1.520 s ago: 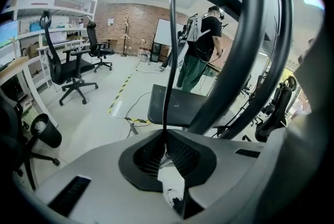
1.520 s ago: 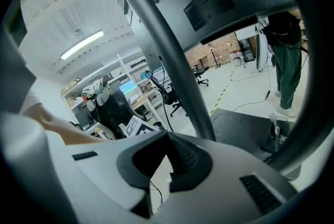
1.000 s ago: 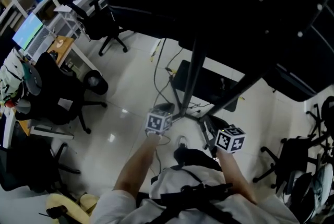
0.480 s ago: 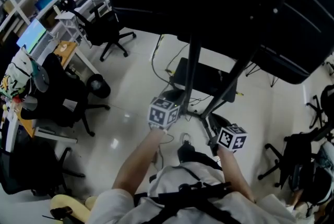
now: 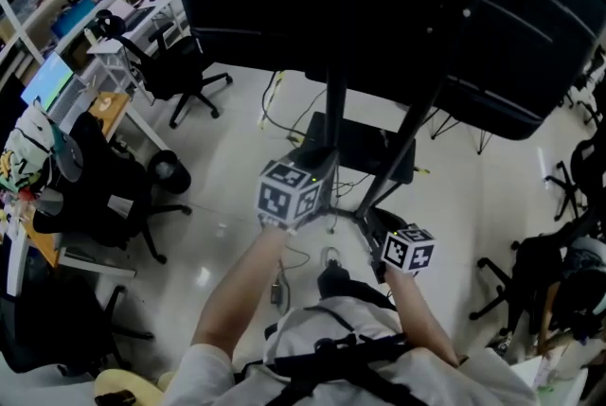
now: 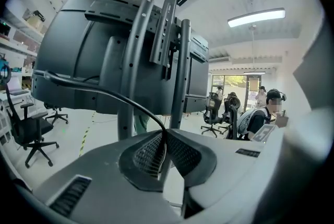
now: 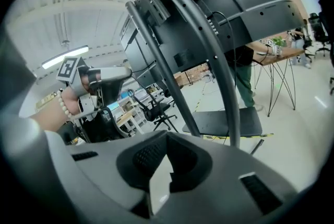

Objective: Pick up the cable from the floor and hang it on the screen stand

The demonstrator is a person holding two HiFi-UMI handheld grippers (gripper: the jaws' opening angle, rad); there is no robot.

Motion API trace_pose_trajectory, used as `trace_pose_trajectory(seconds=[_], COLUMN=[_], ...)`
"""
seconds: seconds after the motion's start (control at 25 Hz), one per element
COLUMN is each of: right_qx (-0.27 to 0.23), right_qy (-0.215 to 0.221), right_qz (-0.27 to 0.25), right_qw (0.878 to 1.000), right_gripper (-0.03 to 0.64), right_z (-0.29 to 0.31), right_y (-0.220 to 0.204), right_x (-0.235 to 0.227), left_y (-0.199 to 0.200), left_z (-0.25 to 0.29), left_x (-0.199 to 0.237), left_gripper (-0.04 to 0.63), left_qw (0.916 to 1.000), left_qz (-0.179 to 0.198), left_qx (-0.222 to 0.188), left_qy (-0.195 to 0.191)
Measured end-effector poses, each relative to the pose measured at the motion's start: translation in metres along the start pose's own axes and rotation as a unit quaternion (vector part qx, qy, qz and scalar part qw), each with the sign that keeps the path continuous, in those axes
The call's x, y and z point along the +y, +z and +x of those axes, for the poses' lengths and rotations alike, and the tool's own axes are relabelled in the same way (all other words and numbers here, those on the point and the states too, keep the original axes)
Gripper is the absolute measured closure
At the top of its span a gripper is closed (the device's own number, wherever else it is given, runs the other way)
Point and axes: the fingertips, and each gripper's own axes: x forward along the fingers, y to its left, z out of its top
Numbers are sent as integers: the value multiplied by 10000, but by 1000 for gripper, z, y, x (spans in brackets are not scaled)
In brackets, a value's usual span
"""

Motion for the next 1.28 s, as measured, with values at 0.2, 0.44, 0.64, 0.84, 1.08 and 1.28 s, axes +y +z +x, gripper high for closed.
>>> trace_pose_trajectory(seconds=[0.2, 0.44, 0.64, 0.84, 1.08, 1.28], right_qx=[43, 685, 957, 1117, 1233, 1293], right_qy=[121, 135, 130, 212, 284, 279], right_qz=[-222, -891, -1225, -1407, -1574, -1703], right_qw=[9997, 9936, 9878, 9835, 9794, 9765], right_gripper=[607, 588, 522, 472, 431, 400], right_z=[-4, 2, 11, 25, 38, 50], right_y=[-7, -43, -55, -50, -52, -46], right_x=[16, 31, 23, 19, 7, -5], left_y=[29, 52, 80, 108, 145, 176], left_z=[-20, -51, -75, -98, -108, -107], left_x=[-8, -18, -31, -37, -45, -52], left_gripper=[581, 581, 581, 581, 581, 581], left_qw=[9998, 9992, 9985, 9977, 9959, 9939], left_qz=[112, 180, 230, 221, 387, 473], left_qx=[-177, -362, -496, -638, -804, -976], left_qy=[74, 79, -17, -102, -139, -206])
